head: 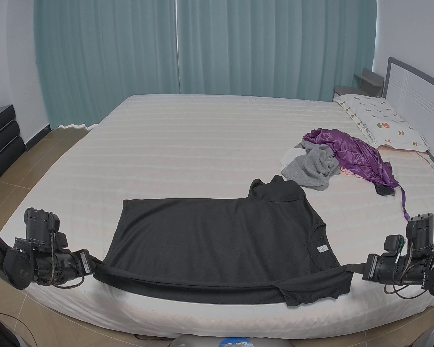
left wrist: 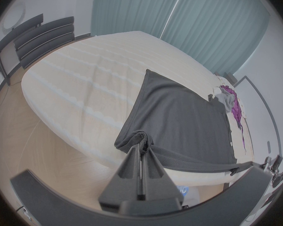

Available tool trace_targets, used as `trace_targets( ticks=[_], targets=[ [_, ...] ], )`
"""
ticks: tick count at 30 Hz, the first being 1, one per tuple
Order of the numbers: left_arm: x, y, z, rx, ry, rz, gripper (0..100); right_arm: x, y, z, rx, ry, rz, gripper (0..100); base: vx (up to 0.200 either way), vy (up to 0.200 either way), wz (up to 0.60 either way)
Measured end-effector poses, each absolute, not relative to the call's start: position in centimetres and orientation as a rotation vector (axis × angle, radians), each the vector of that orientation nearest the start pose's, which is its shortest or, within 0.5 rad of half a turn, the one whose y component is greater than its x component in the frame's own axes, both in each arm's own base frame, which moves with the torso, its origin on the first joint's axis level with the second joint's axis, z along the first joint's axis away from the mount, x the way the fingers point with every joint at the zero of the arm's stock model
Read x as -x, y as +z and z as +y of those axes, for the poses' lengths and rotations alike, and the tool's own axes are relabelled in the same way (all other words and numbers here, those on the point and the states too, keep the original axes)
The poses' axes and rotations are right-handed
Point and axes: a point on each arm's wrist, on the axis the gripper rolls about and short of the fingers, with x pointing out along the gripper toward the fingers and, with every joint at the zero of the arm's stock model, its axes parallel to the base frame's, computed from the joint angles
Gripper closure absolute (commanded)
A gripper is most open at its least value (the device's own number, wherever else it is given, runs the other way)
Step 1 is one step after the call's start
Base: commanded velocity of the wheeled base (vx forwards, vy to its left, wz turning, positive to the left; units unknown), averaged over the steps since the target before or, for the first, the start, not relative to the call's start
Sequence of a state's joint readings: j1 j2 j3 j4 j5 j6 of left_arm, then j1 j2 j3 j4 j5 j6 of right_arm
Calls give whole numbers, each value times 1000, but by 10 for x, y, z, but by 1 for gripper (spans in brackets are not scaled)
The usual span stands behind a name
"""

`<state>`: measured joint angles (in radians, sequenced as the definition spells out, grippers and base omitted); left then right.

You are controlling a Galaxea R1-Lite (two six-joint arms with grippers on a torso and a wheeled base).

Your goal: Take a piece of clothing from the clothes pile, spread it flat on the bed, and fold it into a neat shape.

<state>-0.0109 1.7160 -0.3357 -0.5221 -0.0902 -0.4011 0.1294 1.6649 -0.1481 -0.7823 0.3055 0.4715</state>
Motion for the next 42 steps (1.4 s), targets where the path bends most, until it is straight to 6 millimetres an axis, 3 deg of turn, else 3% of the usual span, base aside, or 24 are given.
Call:
trace_targets(
  ticks=[19,42],
  targets=[
    [-257,45,-5,484,121,897,100,-247,56,38,-583,225,802,100,0,0,0],
    [-289,19,-15,542,133,949,100,-282,27,42,-636,188,864,100,0,0,0]
  ],
)
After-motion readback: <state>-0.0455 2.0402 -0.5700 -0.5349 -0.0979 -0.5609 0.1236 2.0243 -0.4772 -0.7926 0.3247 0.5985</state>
